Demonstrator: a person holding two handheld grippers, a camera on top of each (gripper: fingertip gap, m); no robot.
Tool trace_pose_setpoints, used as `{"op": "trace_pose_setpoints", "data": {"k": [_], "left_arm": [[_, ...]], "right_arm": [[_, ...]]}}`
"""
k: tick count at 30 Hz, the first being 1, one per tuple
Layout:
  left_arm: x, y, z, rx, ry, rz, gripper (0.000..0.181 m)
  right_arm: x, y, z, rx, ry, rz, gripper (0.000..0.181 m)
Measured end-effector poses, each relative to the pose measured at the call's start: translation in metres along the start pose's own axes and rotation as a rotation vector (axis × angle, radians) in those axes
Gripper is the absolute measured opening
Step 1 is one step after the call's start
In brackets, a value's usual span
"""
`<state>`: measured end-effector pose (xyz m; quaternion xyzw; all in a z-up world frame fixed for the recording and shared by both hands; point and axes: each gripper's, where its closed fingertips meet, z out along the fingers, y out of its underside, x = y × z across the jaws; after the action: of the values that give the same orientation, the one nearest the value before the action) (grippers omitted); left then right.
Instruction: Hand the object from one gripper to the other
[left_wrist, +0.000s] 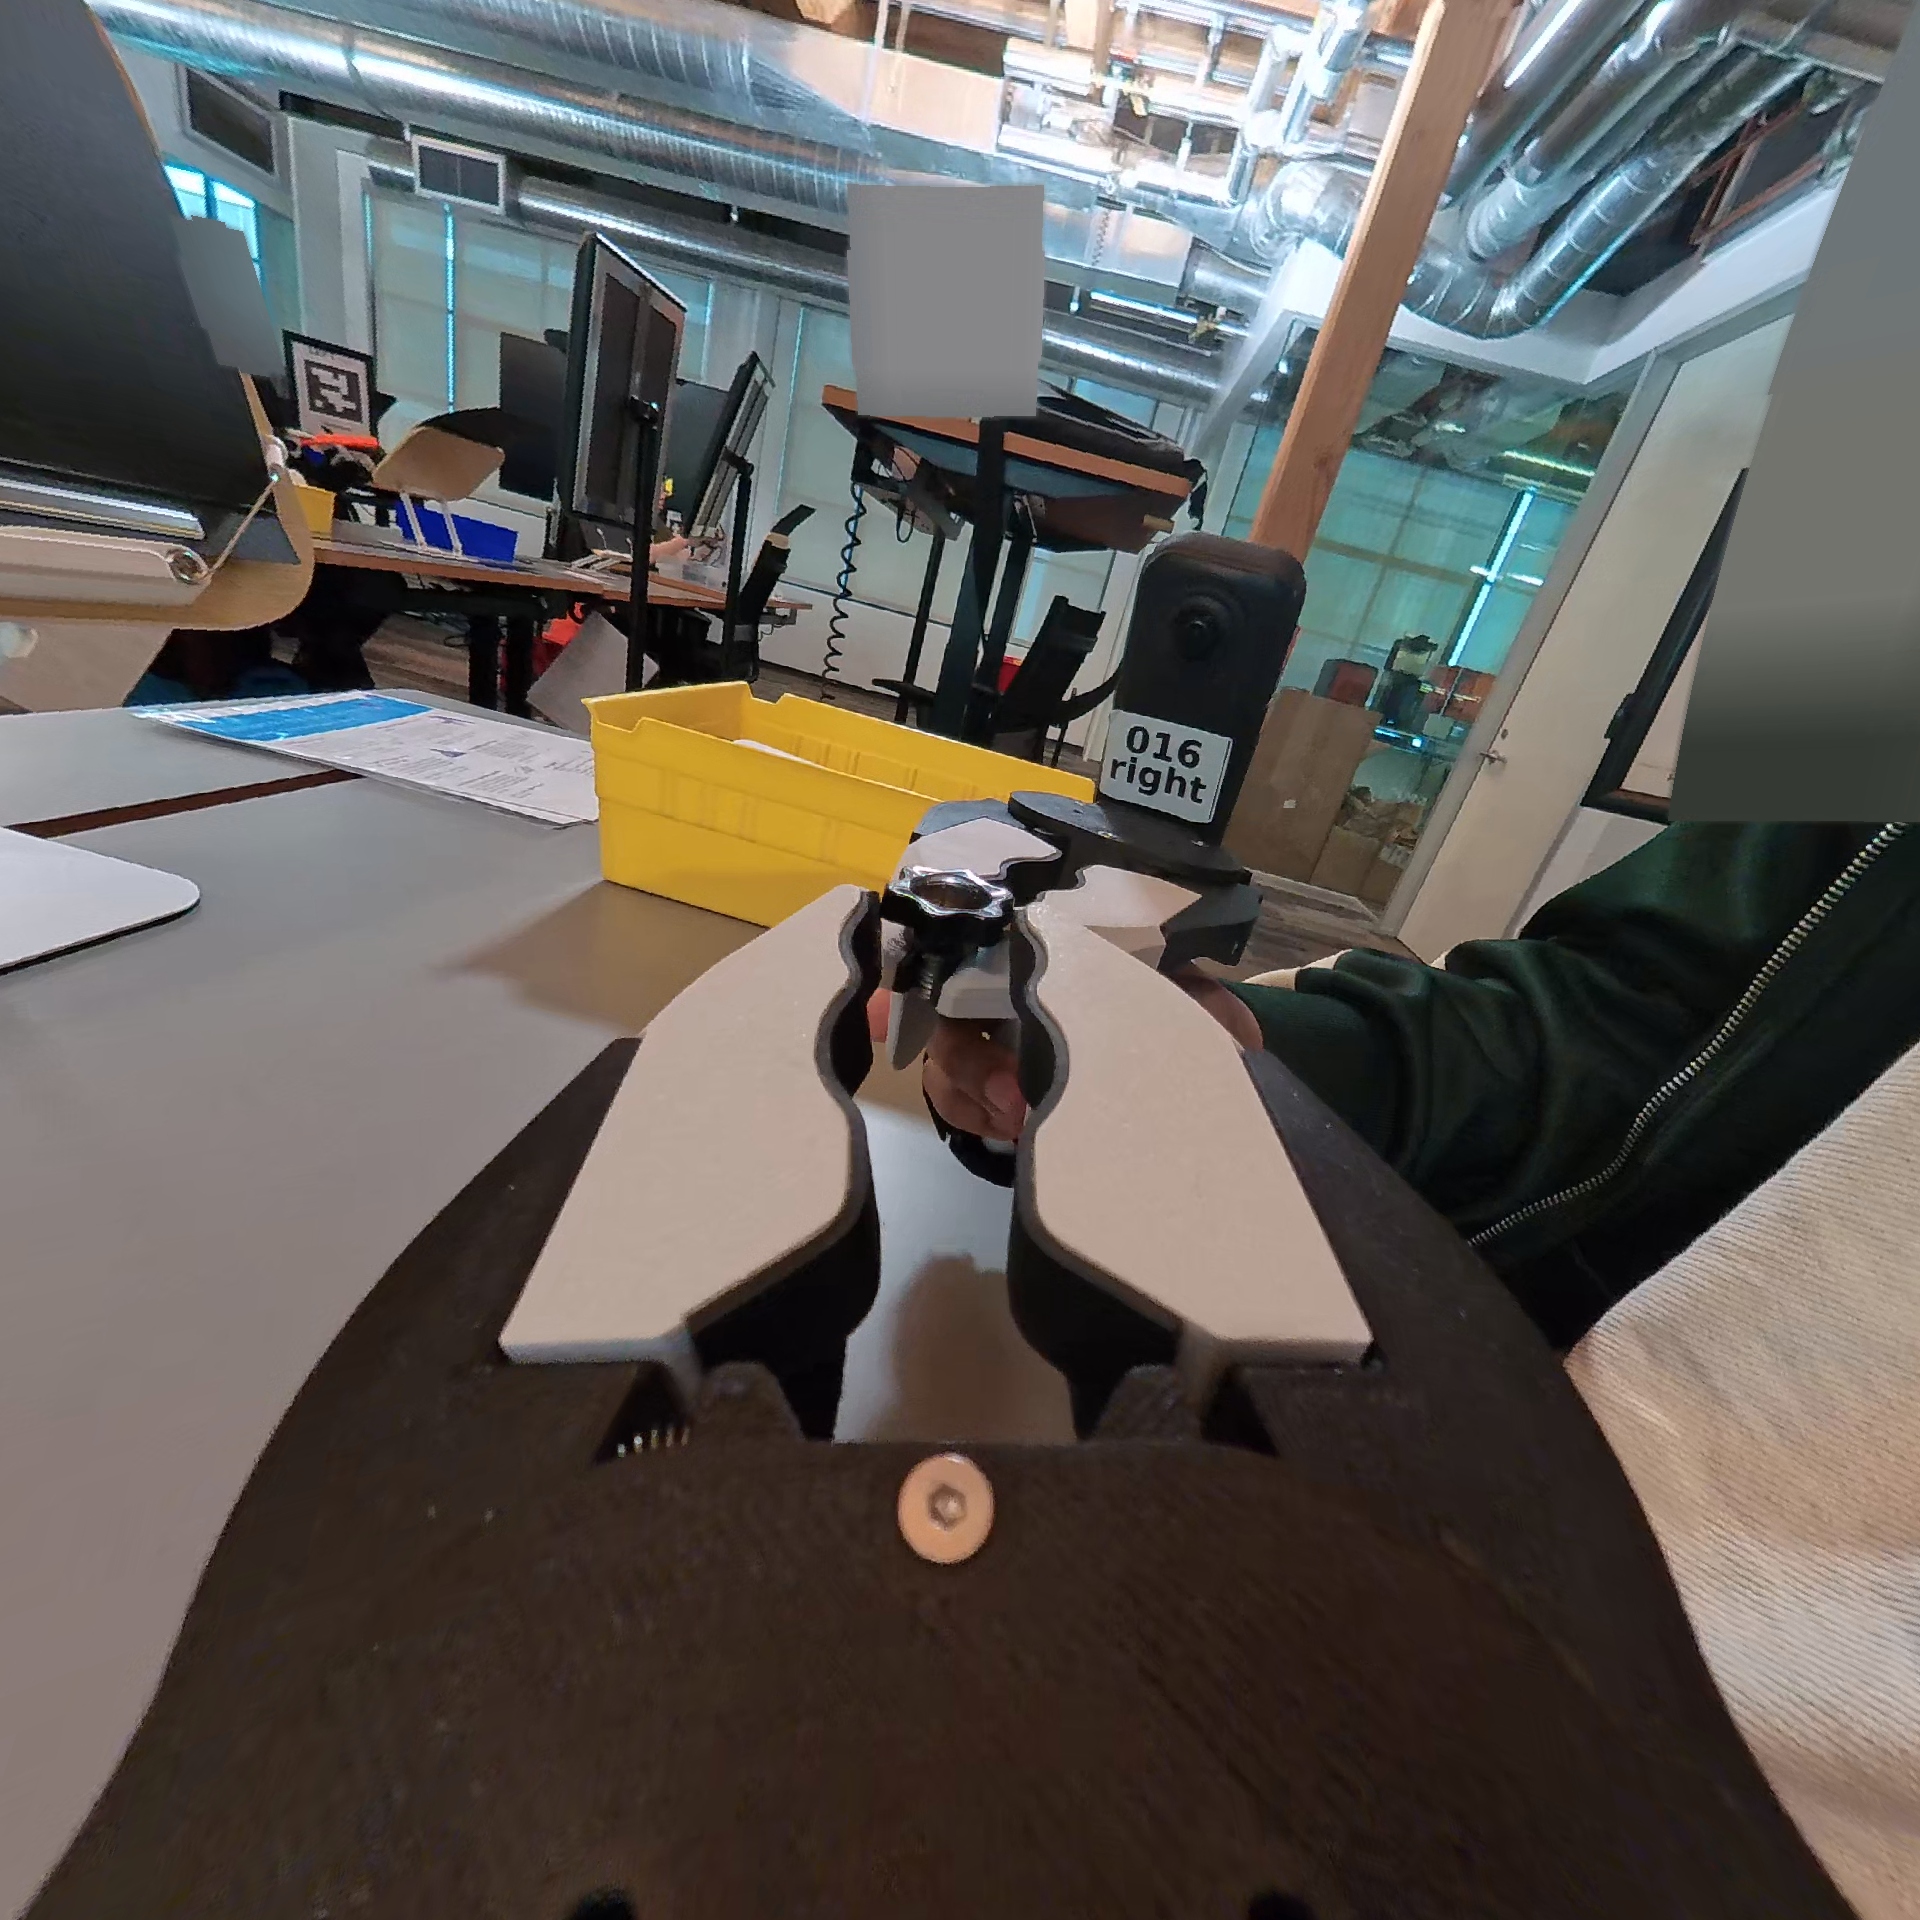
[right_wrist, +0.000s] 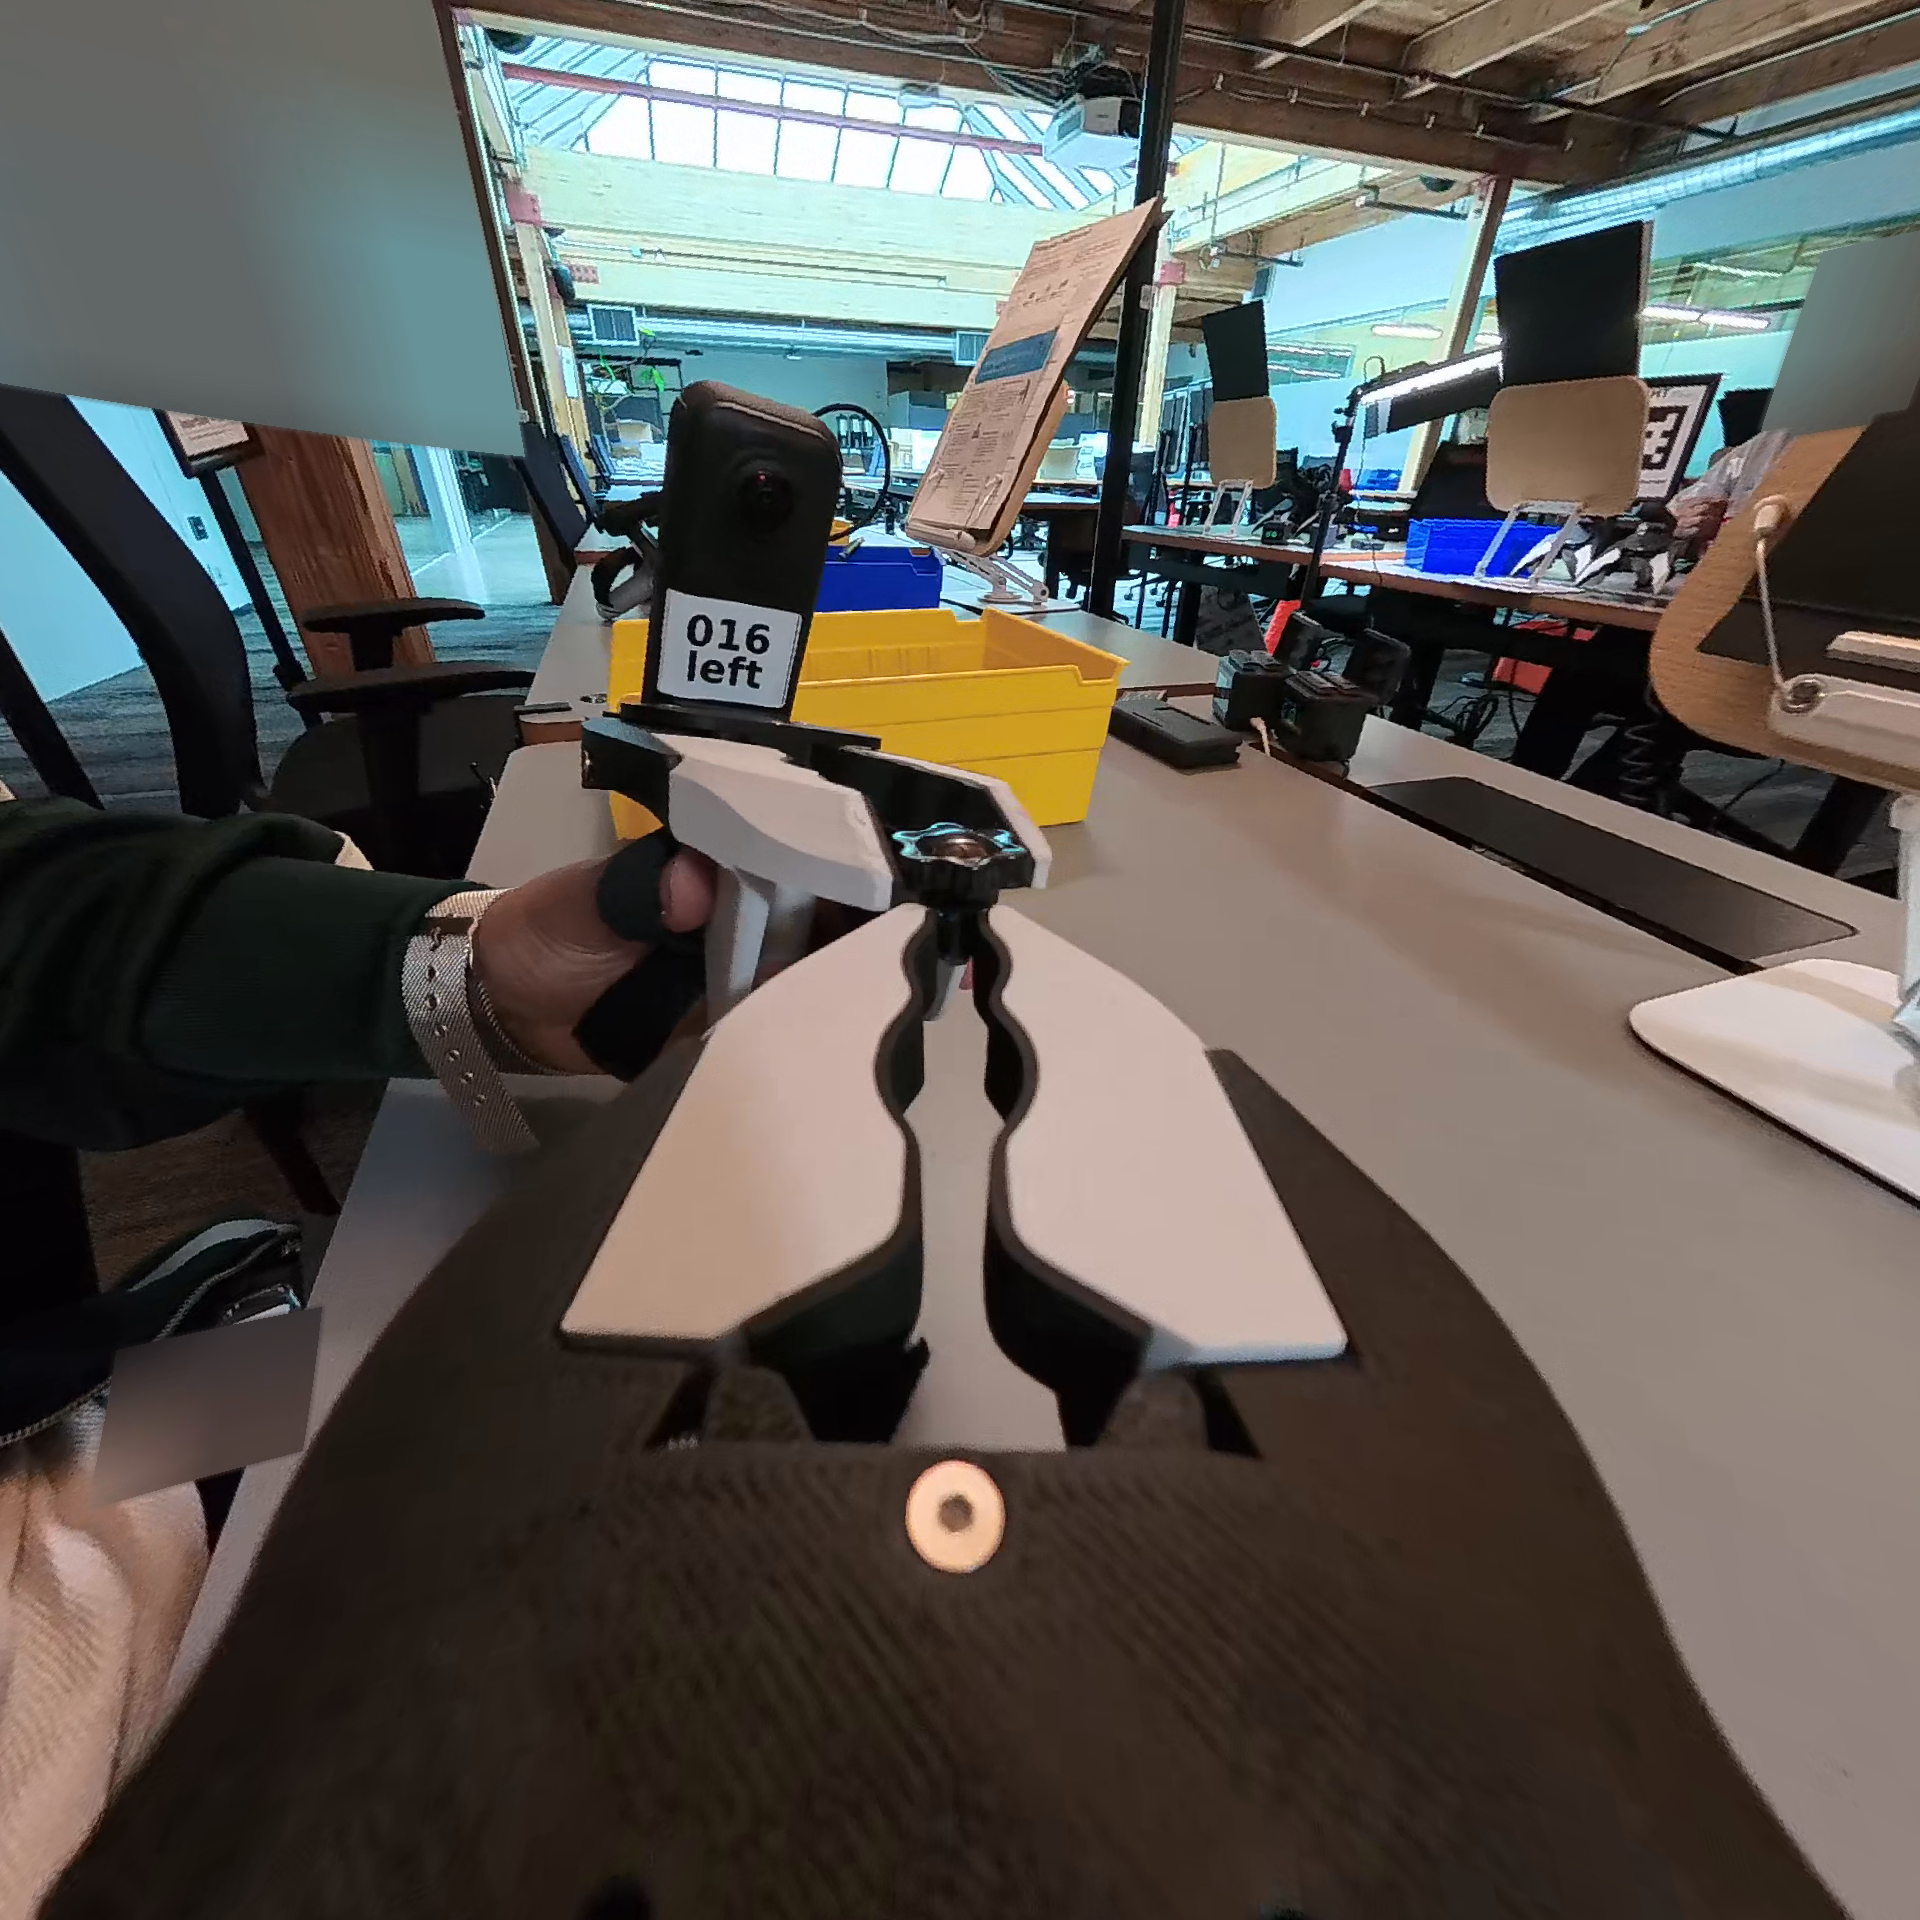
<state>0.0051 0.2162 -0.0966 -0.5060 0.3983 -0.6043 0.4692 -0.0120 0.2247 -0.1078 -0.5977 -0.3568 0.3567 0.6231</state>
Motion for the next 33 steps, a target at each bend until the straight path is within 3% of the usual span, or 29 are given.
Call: {"op": "trace_pose_setpoints", "data": {"k": [2, 6, 11, 16, 26, 33], "left_arm": [[0.0, 0.0, 0.0, -0.002, -0.003, 0.0, 0.023], [-0.005, -0.002, -0.003, 0.002, -0.025, -0.003, 0.023], [-0.009, -0.002, -0.006, 0.002, -0.038, -0.008, 0.023], [-0.013, 0.001, -0.006, -0.017, -0.074, 0.021, 0.023], [-0.015, 0.012, -0.002, -0.12, -0.14, 0.166, 0.024], [-0.016, 0.011, -0.003, -0.076, -0.074, -0.038, 0.024]], "right_arm": [[0.002, 0.0, 0.0, 0.004, 0.008, -0.001, 0.011], [0.015, -0.003, -0.004, 0.027, 0.064, -0.003, 0.045], [0.023, -0.009, -0.011, 0.068, 0.075, 0.014, 0.057], [0.025, -0.018, -0.016, 0.132, 0.053, 0.102, 0.058], [0.023, -0.007, -0.014, 0.064, -0.006, 0.256, 0.034], [0.014, -0.012, -0.016, 0.048, 0.055, -0.164, 0.037]]}}
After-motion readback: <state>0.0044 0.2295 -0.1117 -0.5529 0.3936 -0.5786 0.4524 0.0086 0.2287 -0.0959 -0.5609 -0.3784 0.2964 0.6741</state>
